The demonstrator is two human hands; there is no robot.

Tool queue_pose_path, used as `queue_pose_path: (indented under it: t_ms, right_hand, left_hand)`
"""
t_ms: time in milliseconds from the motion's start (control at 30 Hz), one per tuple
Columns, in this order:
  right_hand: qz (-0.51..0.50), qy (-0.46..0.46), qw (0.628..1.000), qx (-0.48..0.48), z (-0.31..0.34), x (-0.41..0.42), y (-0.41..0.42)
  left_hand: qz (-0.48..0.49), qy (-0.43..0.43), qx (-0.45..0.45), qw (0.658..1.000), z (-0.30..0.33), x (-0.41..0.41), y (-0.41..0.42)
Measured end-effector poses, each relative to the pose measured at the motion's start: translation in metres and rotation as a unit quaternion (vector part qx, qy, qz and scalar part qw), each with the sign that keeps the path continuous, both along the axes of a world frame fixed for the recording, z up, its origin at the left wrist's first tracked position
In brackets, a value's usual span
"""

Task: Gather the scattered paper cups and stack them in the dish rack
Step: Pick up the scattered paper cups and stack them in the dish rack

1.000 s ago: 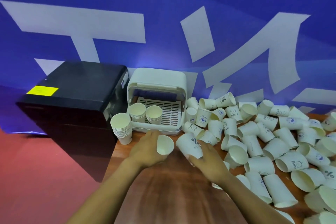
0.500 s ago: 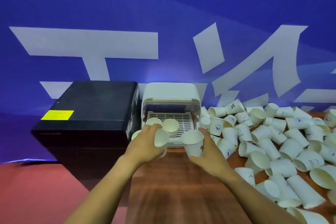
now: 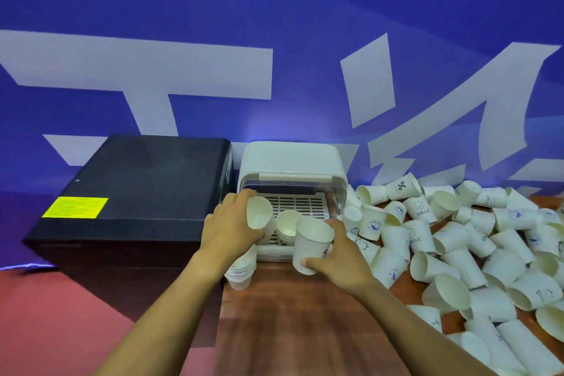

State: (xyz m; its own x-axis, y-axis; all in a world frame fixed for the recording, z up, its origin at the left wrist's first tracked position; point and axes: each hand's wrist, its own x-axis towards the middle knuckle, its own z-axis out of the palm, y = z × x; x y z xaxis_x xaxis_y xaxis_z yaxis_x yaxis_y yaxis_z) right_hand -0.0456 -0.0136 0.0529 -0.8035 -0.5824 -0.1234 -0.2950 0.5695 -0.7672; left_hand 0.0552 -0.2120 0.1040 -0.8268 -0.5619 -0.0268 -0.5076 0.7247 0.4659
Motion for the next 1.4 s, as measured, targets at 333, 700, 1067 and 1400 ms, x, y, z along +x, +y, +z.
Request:
queue_pose_path:
  t_ms: [333,700,1067,1400]
  right_hand:
    - [-0.011,0.001,0.999,-0.043,-0.016,-0.039,-0.040]
    - [-0.025,0.033,0.999,-0.009,-0.037,-0.052,-0.056]
    - [0.011,0.032,0.998,0.056,-0.057,-0.058,-0.069]
    - [0.078,0.011,0.989,0.125,-0.071,-0.064,-0.063]
  left_hand:
    - [0.012,-0.029,-0.038,0.999,-0.028,-0.029,-0.014]
    - [-0.008,-0.070,-0.038,0.997,-0.044,-0.054,-0.013]
    - [-0.015,-0.139,-0.037,0.990,-0.069,-0.072,-0.022]
    - [-0.039,-0.211,0.005,0.977,-0.090,-0.079,-0.027]
